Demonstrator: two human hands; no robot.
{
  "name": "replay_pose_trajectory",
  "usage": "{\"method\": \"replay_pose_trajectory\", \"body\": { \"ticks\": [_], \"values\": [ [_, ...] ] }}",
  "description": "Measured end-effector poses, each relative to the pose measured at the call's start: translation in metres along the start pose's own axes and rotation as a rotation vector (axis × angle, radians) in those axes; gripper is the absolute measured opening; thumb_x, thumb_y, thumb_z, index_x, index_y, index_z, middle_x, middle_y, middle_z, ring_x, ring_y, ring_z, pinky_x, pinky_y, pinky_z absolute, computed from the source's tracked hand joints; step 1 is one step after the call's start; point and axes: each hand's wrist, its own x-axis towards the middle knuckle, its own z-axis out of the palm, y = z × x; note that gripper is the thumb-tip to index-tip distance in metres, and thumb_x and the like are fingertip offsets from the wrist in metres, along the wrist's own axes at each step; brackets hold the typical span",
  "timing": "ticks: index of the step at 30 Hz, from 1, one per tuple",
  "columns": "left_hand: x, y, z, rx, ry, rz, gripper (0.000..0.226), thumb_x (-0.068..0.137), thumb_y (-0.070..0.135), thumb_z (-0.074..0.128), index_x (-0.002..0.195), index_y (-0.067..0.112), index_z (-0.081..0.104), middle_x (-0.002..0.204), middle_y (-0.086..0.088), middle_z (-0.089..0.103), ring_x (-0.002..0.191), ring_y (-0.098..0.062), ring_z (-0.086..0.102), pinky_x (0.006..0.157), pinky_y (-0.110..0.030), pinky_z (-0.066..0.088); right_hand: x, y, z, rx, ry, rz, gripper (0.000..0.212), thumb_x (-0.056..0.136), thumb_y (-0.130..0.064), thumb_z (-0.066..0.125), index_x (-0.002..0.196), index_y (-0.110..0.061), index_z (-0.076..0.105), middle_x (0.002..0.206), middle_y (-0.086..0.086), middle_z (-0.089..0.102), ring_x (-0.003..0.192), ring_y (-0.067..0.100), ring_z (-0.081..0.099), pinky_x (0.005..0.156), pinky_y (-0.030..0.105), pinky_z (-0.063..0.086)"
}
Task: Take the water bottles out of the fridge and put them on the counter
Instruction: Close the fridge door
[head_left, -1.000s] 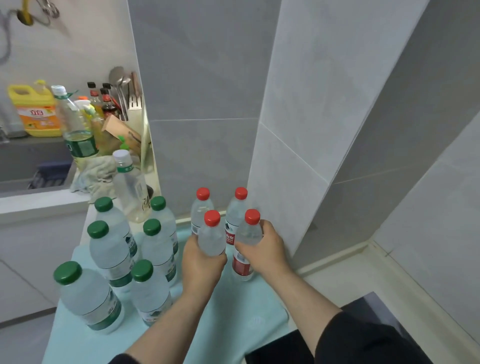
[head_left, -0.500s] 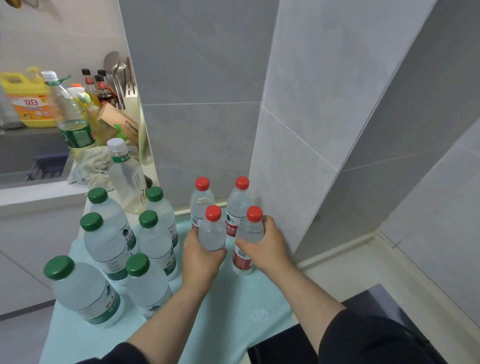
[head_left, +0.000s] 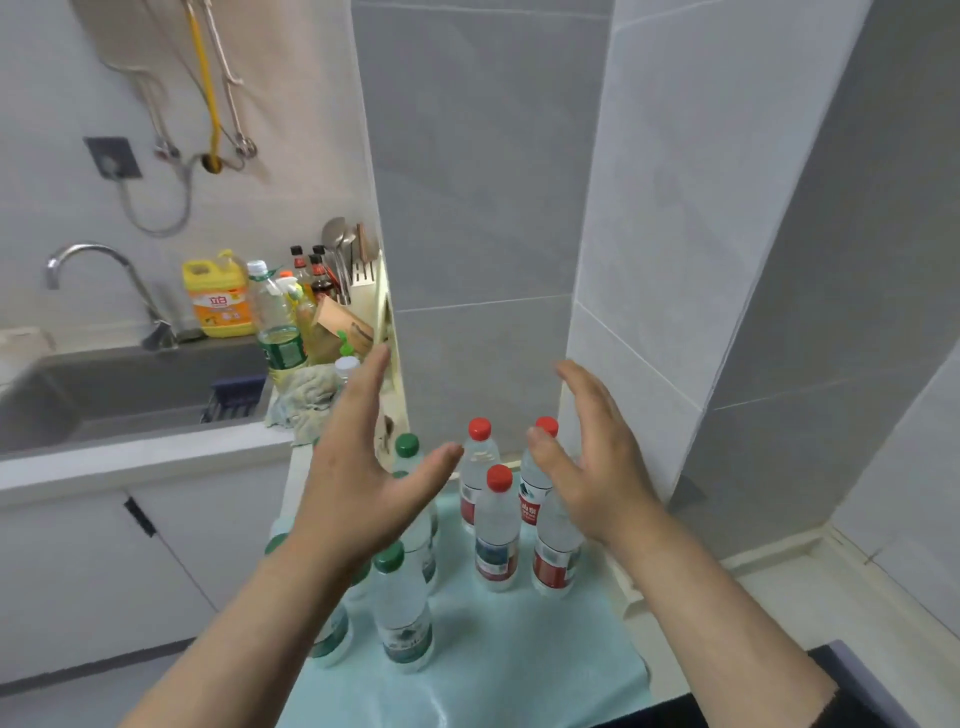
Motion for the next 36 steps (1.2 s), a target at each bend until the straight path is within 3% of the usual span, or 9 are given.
{"method": "replay_pose_trajectory", "body": {
  "ticks": [3,5,9,14,19,26,31,33,36],
  "values": [
    [0.008,0.022,-0.062,0.080,0.080,0.063,0.092,0.074,0.057,0.069,0.153,0.035,0.027,0.152,0.024,0.033,0.141,-0.004,0.035,0.112,-0.039,0.036,0.019,-0.063,-0.007,0.054,0.011,-0.133,0.078,0.085,-0.060,0.044,0.151,-0.022,0.027,0.155,-0.001,0.033,0.131,-0.007,0.022,0.100,0.004,0.013],
    [0.006,0.040,-0.104,0.142,0.129,0.084,0.088,0.075,0.057,0.067,0.152,0.035,0.029,0.150,0.024,0.035,0.140,-0.004,0.036,0.111,-0.039,0.037,0.023,-0.105,-0.005,0.146,0.027,-0.204,0.079,0.084,-0.059,0.044,0.151,-0.020,0.029,0.155,0.000,0.034,0.130,-0.005,0.023,0.101,0.008,0.015],
    [-0.013,0.081,-0.191,0.239,0.232,0.136,0.082,0.079,0.056,0.063,0.150,0.028,0.033,0.153,0.007,0.041,0.140,-0.007,0.039,0.112,-0.043,0.037,0.022,-0.187,0.013,0.309,0.008,-0.345,0.070,0.088,-0.044,0.053,0.148,-0.015,0.035,0.149,-0.001,0.039,0.134,0.004,0.032,0.105,0.007,0.020],
    [-0.054,0.130,-0.298,0.508,0.391,0.227,0.081,0.083,0.062,0.058,0.150,0.024,0.034,0.150,0.018,0.038,0.138,-0.011,0.042,0.110,-0.029,0.037,0.014,-0.296,0.041,0.499,-0.060,-0.525,0.073,0.085,-0.052,0.048,0.148,-0.020,0.035,0.149,-0.007,0.038,0.138,0.008,0.034,0.107,0.012,0.023],
    [-0.112,0.172,-0.391,0.693,0.536,0.283,0.078,0.084,0.046,0.061,0.148,0.009,0.036,0.152,-0.007,0.043,0.140,-0.022,0.040,0.108,-0.053,0.039,-0.014,-0.399,0.070,0.655,-0.114,-0.689,0.071,0.084,-0.048,0.050,0.147,-0.018,0.037,0.150,-0.004,0.039,0.140,0.011,0.033,0.111,0.025,0.029],
    [-0.216,0.242,-0.486,0.985,0.682,0.347,0.078,0.090,0.059,0.052,0.145,0.007,0.036,0.149,-0.003,0.040,0.141,-0.010,0.036,0.113,-0.033,0.032,-0.100,-0.531,0.098,0.820,-0.204,-0.850,0.067,0.087,-0.052,0.049,0.146,-0.026,0.032,0.151,-0.007,0.038,0.141,0.009,0.034,0.110,0.028,0.031],
    [-0.303,0.307,-0.533,1.176,0.760,0.298,0.077,0.090,0.059,0.050,0.147,0.013,0.030,0.152,0.006,0.033,0.144,-0.009,0.031,0.114,-0.022,0.024,-0.180,-0.623,0.100,0.980,-0.264,-0.940,0.065,0.088,-0.057,0.048,0.146,-0.031,0.035,0.151,-0.022,0.036,0.138,0.003,0.037,0.107,0.027,0.033],
    [-0.339,0.328,-0.548,1.226,0.771,0.280,0.077,0.088,0.057,0.053,0.148,0.014,0.030,0.154,0.005,0.032,0.145,-0.010,0.030,0.114,-0.021,0.024,-0.212,-0.654,0.098,1.058,-0.295,-0.984,0.065,0.088,-0.055,0.050,0.146,-0.030,0.036,0.152,-0.023,0.037,0.139,0.005,0.037,0.108,0.033,0.035],
    [-0.388,0.359,-0.568,1.292,0.801,0.233,0.078,0.090,0.063,0.048,0.147,0.013,0.031,0.154,0.001,0.036,0.144,-0.013,0.033,0.114,-0.024,0.026,-0.261,-0.698,0.091,1.150,-0.339,-1.039,0.071,0.090,-0.063,0.047,0.147,-0.022,0.039,0.153,-0.011,0.040,0.142,0.013,0.037,0.109,0.047,0.037]
  ]
}}
